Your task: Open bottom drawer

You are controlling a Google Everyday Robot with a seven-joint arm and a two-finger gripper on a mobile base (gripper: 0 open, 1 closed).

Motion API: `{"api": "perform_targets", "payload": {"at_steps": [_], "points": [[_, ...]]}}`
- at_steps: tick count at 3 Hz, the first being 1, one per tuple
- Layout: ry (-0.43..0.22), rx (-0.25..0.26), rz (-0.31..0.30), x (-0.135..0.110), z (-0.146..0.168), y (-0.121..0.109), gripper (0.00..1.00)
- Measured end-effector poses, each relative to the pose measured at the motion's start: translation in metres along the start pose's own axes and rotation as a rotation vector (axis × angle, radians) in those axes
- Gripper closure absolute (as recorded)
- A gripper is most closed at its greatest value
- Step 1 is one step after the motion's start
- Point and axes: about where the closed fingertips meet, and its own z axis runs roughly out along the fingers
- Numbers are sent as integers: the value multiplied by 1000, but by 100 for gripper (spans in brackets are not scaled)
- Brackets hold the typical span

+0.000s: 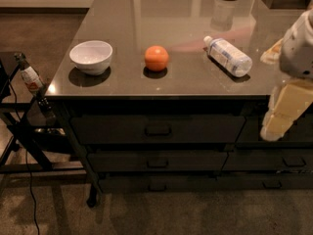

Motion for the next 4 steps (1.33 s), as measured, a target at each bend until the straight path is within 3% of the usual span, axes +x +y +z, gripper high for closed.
{"api": "perform_targets", "payload": {"at_steps": [1,2,4], "points": [[-62,-83,50,9,47,31,0],[-104,-175,98,22,115,65,0],[-147,-306,135,28,235,111,0]]}}
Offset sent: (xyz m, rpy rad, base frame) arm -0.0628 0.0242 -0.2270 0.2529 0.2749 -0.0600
